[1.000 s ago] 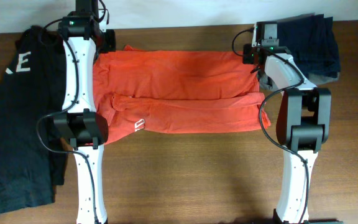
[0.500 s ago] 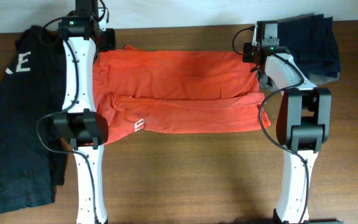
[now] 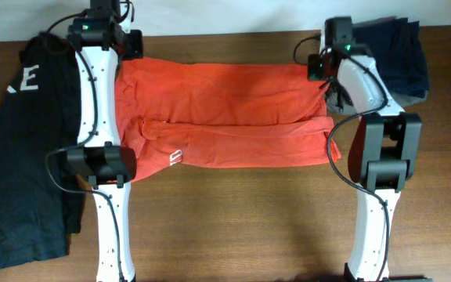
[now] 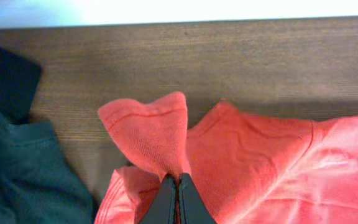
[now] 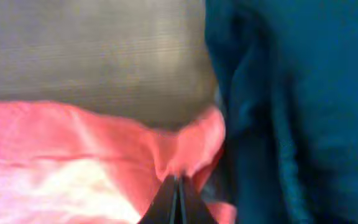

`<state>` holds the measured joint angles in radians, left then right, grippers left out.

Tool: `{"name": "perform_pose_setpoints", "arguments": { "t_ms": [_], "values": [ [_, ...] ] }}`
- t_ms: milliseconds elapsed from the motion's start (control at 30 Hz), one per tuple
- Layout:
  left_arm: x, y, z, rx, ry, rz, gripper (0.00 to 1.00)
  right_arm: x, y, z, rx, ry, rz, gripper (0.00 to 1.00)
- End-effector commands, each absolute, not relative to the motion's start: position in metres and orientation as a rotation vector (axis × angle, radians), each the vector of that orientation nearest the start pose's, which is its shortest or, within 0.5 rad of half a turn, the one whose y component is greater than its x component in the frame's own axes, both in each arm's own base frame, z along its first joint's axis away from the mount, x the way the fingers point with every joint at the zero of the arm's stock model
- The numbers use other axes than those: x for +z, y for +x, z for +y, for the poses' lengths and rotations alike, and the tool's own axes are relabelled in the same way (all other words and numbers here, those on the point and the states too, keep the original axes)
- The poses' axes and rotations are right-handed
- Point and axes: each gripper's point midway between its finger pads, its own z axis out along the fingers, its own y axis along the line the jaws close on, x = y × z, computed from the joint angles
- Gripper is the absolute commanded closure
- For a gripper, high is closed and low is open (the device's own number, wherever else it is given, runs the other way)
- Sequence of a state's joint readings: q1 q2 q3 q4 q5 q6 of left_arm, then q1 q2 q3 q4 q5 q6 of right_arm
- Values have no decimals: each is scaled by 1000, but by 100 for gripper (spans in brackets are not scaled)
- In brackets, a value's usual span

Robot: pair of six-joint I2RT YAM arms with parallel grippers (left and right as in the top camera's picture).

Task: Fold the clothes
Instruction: 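Grasp the shirt's top edge corners with both grippers, then fold the top edge down toward the bottom with both grippers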

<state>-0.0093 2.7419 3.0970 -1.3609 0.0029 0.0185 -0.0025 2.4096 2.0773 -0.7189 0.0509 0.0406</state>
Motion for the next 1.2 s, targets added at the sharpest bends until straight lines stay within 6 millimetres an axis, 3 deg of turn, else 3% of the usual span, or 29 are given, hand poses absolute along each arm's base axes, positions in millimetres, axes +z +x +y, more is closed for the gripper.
{"name": "perform_pose_setpoints", "arguments": {
  "t_ms": [0,133,233,433,567,767,867,1167],
  "values": [
    [169,590,-8,-14,37,2582,99,148,593,-9,-30,54,2523,96],
    [171,572,-8,-14,38,2639,99,169,573,-9,-32,54,2586,96],
    [176,555,-8,-14,38,2684,99,179,545,-9,-28,67,2678,96],
    [204,526,-7,-13,38,2716,99,188,510,5,170,66,2791,96],
    [233,520,-8,-20,40,2659,99,199,485,-1,192,97,2846,96],
    [248,514,-18,-86,60,2635,99,208,461,2,216,94,2904,96],
    [240,513,-19,-96,62,2665,100,206,451,2,215,65,2942,96],
    [155,486,-19,-114,75,2985,100,199,444,2,215,63,2985,96]
  ]
}}
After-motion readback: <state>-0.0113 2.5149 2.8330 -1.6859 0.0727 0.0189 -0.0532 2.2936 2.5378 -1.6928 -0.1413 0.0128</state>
